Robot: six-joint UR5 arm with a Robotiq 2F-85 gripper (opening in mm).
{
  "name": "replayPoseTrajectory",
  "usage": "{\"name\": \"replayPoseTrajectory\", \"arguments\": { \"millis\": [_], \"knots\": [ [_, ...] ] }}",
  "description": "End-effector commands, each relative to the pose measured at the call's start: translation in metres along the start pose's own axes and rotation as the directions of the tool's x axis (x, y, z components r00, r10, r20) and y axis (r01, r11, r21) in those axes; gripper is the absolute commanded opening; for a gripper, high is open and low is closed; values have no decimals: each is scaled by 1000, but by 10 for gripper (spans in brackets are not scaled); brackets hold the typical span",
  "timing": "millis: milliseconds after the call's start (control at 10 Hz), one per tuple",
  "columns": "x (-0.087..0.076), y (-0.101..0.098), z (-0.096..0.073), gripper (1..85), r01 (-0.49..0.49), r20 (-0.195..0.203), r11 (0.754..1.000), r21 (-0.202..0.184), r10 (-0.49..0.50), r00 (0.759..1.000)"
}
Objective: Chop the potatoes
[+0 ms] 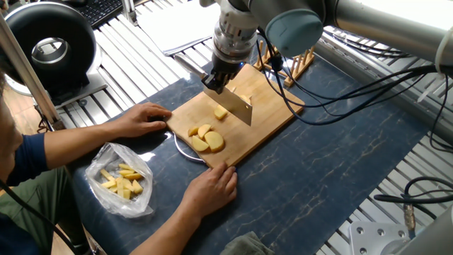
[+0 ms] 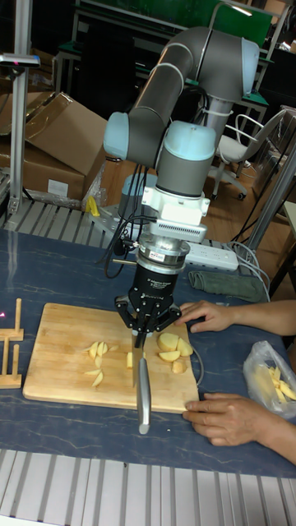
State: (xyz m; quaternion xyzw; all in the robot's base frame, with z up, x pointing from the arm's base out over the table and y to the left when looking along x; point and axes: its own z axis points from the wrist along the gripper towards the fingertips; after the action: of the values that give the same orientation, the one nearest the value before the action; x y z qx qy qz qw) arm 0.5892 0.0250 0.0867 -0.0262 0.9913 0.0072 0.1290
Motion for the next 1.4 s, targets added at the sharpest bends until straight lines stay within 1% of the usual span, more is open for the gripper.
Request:
{"name": "replayPoseTrajectory", "arguments": {
  "millis": [0,200,400,600,1300],
  "knots": [
    [-3,1,-2,10,0,4,1000,-11,0,1000],
    [-4,2,-1,10,9,10,1000,-15,-9,1000],
    [-8,5,-1,10,-2,23,1000,-29,3,1000],
    [-10,2,-1,10,-8,31,999,-32,9,999],
    [-7,-3,3,10,9,35,999,-34,-7,999]
  ]
}}
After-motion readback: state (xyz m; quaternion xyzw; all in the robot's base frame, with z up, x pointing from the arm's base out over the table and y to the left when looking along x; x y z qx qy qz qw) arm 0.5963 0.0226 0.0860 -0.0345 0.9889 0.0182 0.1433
